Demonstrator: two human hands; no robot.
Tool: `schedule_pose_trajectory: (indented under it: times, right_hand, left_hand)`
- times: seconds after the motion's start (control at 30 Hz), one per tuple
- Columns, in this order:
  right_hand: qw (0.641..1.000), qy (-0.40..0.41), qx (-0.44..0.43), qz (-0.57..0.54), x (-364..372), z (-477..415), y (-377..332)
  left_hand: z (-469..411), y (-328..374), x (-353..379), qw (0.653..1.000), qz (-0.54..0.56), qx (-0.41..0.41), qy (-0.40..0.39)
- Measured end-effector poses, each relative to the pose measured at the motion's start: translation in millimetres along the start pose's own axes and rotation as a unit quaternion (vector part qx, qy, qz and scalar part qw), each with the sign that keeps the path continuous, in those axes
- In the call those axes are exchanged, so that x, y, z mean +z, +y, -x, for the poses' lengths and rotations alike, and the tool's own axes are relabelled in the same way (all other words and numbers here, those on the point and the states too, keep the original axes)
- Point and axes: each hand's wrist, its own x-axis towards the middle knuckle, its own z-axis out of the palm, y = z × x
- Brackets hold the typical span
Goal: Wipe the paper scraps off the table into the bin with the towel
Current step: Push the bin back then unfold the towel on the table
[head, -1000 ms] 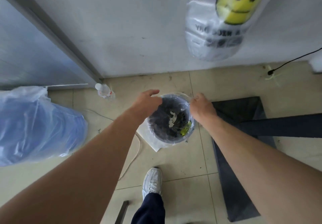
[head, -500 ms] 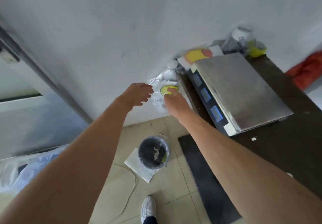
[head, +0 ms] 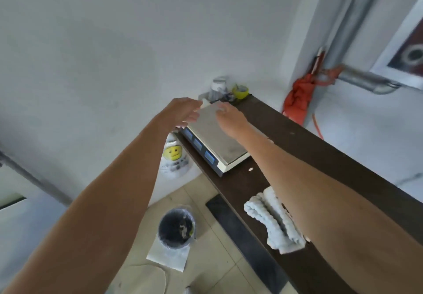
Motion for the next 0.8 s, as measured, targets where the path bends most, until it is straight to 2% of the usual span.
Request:
schedule_pose_trajectory:
  times: [0.23,0.4,0.6,0.8]
  right_hand:
    - [0.997,0.054,0.051,0.002,-69.3,45.1,85.2]
    - [0.993,0.057,0.098,-0.032,-91.6,84.1,140.1]
    - [0.979,0.053,0.186,-0.064,-95.1,130.4,217.7]
    - [0.969,0.012,0.235,-0.069,-49.4,149.7,271.3]
  left_hand:
    - [17.5,37.6,116.8,0.994,-0.062,0.052,-0.076]
    - [36.7,41.8,188.4,0.983,-0.097,0.069,-0.138]
    - [49.8,2.2,243.9,0.975,-0.109,-0.001,-0.193]
    - [41.0,-45.8,269.8,0.969,-0.112,-0.052,-0.215]
